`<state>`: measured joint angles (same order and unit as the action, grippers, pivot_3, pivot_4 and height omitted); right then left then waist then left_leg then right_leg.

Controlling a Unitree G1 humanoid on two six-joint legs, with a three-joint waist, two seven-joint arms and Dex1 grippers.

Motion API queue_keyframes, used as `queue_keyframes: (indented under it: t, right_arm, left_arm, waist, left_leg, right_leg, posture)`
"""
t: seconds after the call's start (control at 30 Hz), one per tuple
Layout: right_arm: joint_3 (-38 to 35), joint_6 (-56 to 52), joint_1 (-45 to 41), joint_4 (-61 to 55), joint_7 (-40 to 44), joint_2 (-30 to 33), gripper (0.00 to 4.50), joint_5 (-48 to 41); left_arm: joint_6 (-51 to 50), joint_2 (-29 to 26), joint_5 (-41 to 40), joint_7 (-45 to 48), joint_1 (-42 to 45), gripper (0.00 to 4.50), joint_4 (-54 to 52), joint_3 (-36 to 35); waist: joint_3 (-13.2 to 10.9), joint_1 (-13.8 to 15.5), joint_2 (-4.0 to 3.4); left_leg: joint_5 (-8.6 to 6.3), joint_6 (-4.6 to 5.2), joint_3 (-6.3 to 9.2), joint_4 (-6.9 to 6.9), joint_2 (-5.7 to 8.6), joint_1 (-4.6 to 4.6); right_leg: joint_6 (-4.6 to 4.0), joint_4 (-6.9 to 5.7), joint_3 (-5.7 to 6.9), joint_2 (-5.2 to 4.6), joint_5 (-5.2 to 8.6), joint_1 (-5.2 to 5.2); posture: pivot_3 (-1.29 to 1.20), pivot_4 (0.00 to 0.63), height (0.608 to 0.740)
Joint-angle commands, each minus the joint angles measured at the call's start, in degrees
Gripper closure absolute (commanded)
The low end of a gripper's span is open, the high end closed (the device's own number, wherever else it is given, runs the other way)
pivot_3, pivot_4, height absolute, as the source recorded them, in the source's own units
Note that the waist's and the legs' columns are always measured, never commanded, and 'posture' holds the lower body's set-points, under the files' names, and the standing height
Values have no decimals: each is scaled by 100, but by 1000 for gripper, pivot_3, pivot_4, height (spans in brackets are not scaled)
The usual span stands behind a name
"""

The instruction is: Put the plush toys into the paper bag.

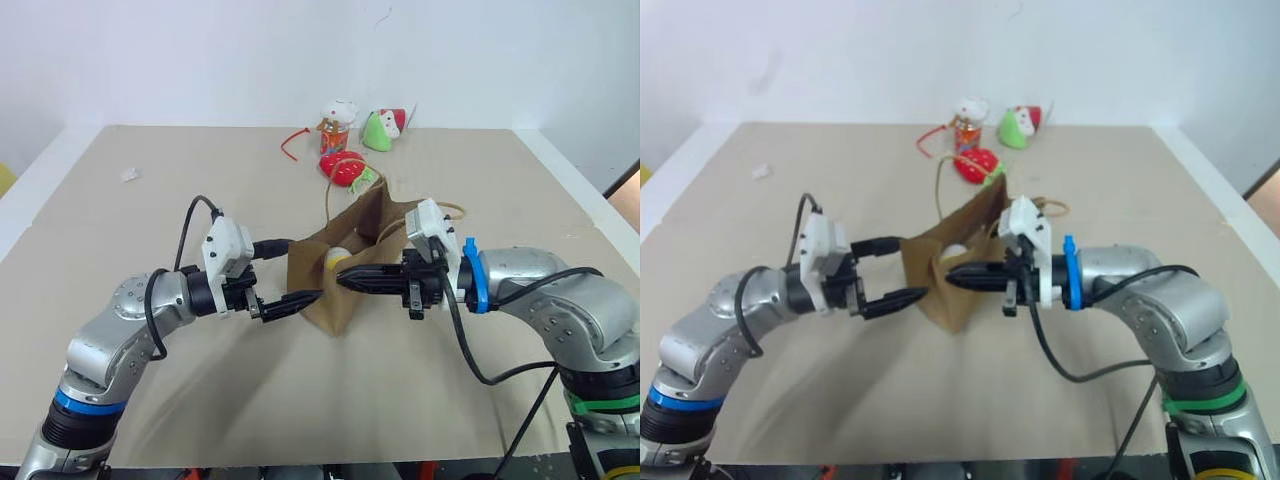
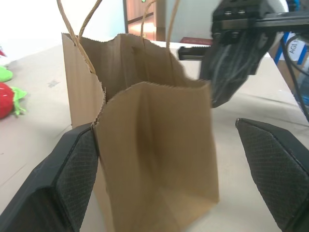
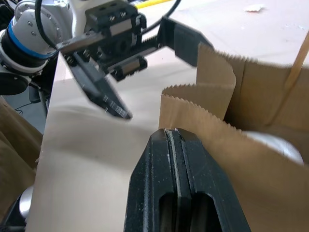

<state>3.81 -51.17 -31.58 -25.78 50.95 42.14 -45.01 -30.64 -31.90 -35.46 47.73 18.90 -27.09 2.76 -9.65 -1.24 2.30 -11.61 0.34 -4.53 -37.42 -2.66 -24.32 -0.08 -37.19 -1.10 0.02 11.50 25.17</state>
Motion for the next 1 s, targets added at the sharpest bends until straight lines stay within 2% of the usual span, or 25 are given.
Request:
queue_keyframes:
  t: [0.03,0.33,0.6,0.8,0.9,1.0]
  right_arm:
    - [82,204,-121,-2,7,-53,4425,222]
    - [265,352,-119,77,31,-182,4425,557]
    - [252,376,-59,46,72,-177,4425,664]
    - [226,368,-63,16,43,-212,4425,693]
    - [221,379,-45,0,45,-195,4500,719]
    - [208,386,-25,-21,61,-175,4500,741]
  left_arm:
    - [-42,31,-135,25,148,0,-265,49]
    - [-302,187,-112,-314,306,0,58,-1]
    - [-351,319,237,-458,506,0,269,369]
    - [-413,518,133,-451,628,0,367,369]
    - [-468,579,125,-479,661,844,450,354]
    - [-571,669,46,-551,696,2013,539,259]
  waist:
    - [0,1,0]
    - [0,2,0]
    - [0,0,0]
    - [0,1,0]
    - [0,0,0]
    - [0,1,0]
  left_leg:
    - [0,0,1,0,0,0]
    - [0,0,1,0,1,-1]
    - [0,0,-1,0,2,-1]
    - [0,0,0,0,1,-1]
    - [0,0,0,0,2,0]
    - [0,0,-1,0,3,-1]
  right_leg:
    - [0,0,0,0,0,0]
    - [0,0,1,0,0,0]
    - [1,0,-1,-1,-1,0]
    - [1,0,-1,1,-1,1]
    - [1,0,-1,0,-1,0]
    - [1,0,-1,-2,-1,0]
  posture:
    - [0,150,740]
    - [0,150,740]
    - [0,150,740]
    - [0,150,740]
    - [0,150,740]
    - [0,150,740]
